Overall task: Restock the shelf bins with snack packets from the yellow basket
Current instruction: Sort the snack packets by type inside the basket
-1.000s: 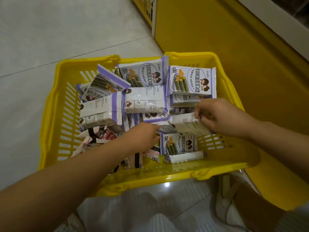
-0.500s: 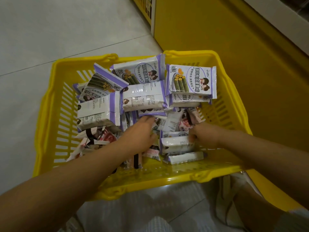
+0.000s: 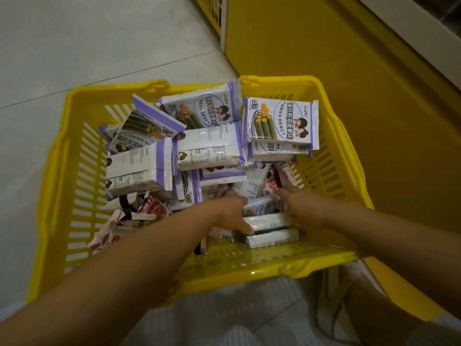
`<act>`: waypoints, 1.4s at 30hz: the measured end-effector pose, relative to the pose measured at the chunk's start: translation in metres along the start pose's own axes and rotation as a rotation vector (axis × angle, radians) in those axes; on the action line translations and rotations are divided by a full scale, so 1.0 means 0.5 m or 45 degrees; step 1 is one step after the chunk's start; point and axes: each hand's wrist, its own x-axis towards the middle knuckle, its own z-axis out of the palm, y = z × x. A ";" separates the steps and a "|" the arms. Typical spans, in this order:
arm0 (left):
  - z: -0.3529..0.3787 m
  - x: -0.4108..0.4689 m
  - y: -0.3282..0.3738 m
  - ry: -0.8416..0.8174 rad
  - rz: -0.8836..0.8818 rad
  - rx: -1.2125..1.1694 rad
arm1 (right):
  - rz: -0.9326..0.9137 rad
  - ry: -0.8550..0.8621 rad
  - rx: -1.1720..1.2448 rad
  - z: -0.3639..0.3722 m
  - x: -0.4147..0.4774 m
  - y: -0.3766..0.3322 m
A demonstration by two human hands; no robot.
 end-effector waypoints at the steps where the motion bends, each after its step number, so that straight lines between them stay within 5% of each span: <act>1: 0.003 0.002 0.002 0.000 -0.008 0.000 | -0.012 -0.005 -0.011 0.003 0.005 0.000; 10: 0.007 -0.017 -0.004 -0.072 0.063 -0.247 | -0.022 -0.185 -0.230 -0.004 0.032 -0.004; 16: 0.047 -0.009 0.022 -0.010 0.040 -0.266 | -0.048 0.102 -0.515 0.015 0.012 -0.016; 21: 0.036 -0.020 0.006 -0.129 0.092 -0.649 | -0.046 -0.124 -0.373 0.001 0.023 -0.010; 27: 0.051 -0.016 0.016 -0.104 0.097 -0.204 | -0.110 -0.129 -0.523 0.026 0.018 -0.018; 31: 0.029 -0.025 0.008 -0.047 0.103 -0.156 | -0.077 -0.165 -0.340 -0.007 0.010 -0.021; 33: 0.006 -0.041 0.005 0.036 0.155 -0.204 | -0.086 0.021 -0.154 -0.035 -0.013 -0.020; 38: -0.063 -0.106 0.030 0.458 0.350 -0.360 | -0.246 1.128 0.148 -0.127 -0.090 -0.018; 40: -0.085 -0.128 0.037 0.660 0.428 -0.321 | -0.206 1.251 0.082 -0.162 -0.083 -0.009; 42: -0.103 -0.141 0.039 0.821 0.474 -0.289 | -0.157 1.113 0.123 -0.200 -0.060 -0.001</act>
